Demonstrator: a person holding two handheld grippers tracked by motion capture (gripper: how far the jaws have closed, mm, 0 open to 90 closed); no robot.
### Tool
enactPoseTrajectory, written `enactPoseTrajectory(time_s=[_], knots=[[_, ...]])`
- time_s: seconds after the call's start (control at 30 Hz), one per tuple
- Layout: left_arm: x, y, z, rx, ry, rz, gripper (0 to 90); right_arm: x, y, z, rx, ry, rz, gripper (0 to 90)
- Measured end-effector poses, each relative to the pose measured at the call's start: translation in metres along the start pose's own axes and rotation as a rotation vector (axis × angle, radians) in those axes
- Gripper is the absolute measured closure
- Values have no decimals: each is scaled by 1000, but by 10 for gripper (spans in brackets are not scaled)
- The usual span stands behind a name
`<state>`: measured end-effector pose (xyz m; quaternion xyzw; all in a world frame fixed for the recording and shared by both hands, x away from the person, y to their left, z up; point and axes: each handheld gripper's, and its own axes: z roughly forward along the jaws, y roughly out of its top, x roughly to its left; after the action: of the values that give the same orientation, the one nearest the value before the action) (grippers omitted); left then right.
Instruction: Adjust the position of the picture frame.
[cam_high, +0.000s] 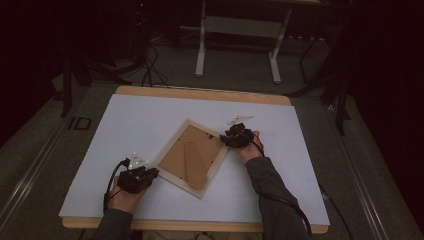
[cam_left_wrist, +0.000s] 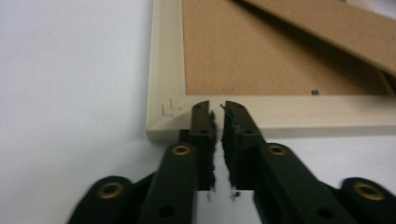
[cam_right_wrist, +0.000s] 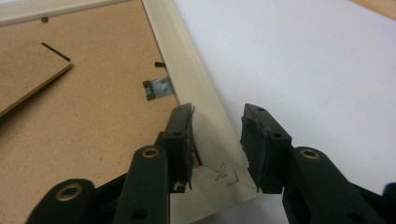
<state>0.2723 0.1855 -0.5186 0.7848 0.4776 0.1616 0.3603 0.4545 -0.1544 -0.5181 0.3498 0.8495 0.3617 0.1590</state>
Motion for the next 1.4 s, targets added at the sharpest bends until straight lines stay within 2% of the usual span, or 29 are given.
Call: enactPoseTrajectory(time_s=[0.1, 0.2, 0.33, 0.47, 0.6, 0.7, 1.03, 1.27, 1.4], knots=[[-3, -1, 0, 14, -6, 6, 900, -2, -1, 2, -6, 12, 21, 628], [-10, -4, 6, 61, -4, 30, 900, -2, -1, 2, -1, 19, 30, 630], [-15, -4, 8, 68, 0, 44, 900, -3, -1, 2, 1, 23, 37, 631], [-16, -4, 8, 71, 5, 42, 900, -4, 0, 2, 7, 27, 43, 632], [-19, -6, 10, 101, -3, 46, 900, -4, 0, 2, 9, 24, 33, 633], [-21, -3, 13, 102, 6, 50, 900, -4, 0, 2, 9, 26, 33, 634], [-14, 13, 27, 111, 43, 33, 900, -10, -6, -5, 13, 13, 53, 655], [0, 30, 44, 109, 67, -2, 900, -14, -17, -16, 11, -13, 85, 669], [6, 37, 50, 111, 86, -8, 900, -13, -23, -23, 10, -15, 86, 674]])
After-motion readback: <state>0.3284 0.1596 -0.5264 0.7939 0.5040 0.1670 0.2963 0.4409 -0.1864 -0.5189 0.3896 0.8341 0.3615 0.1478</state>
